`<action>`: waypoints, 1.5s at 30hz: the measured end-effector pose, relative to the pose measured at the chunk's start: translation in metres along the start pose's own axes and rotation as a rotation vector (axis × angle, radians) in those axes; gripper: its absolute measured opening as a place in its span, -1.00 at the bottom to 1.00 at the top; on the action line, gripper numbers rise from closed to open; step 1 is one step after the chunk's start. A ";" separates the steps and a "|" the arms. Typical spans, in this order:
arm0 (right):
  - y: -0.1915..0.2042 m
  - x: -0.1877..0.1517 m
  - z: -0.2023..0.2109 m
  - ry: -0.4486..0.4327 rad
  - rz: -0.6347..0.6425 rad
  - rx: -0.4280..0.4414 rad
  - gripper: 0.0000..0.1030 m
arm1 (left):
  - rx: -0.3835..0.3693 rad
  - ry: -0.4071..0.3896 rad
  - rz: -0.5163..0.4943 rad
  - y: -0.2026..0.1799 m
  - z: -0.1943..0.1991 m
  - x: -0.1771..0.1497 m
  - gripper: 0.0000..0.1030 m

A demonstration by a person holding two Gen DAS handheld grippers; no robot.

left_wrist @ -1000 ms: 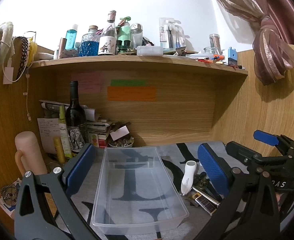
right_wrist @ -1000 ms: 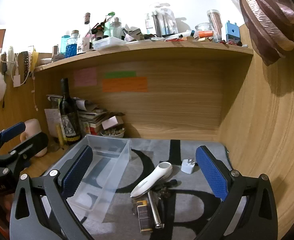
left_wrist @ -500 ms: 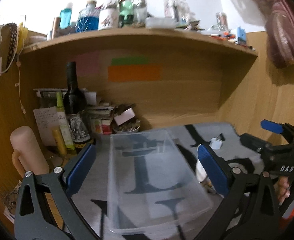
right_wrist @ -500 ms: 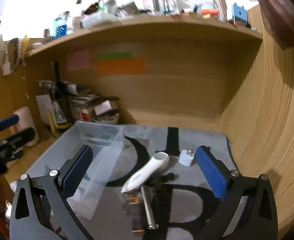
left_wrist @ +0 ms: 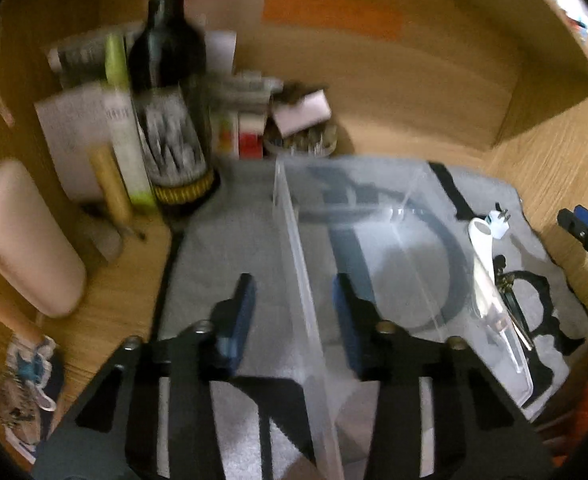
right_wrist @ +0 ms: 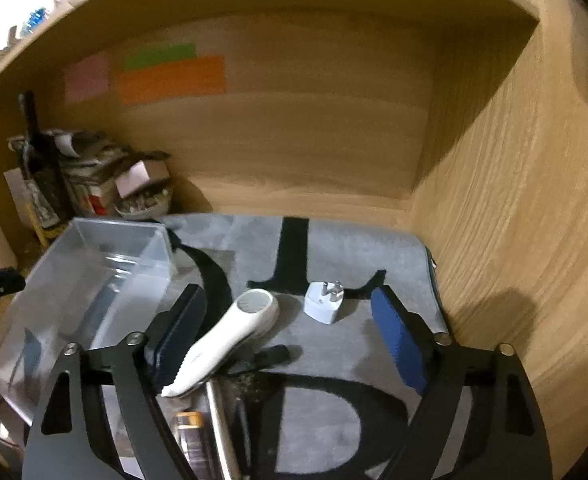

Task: Organize rigid objects
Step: 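Grasp the clear box wall with the left gripper while the right gripper grasps the white adapter, then carry the white adapter into the clear box and open the right gripper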

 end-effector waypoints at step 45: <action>0.013 0.018 -0.045 0.150 0.033 0.098 -0.27 | -0.007 0.064 0.001 -0.003 -0.017 -0.006 -0.82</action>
Point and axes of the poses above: each gripper's, at about its wrist camera, not at the fingertips, and z roughly against the way its jaws point, y to its left, x to its top, the point moved 5 cm from there along -z, roughly the way its jaws point, and after that the axes turned 13 degrees about -x, right-handed, at the moved point
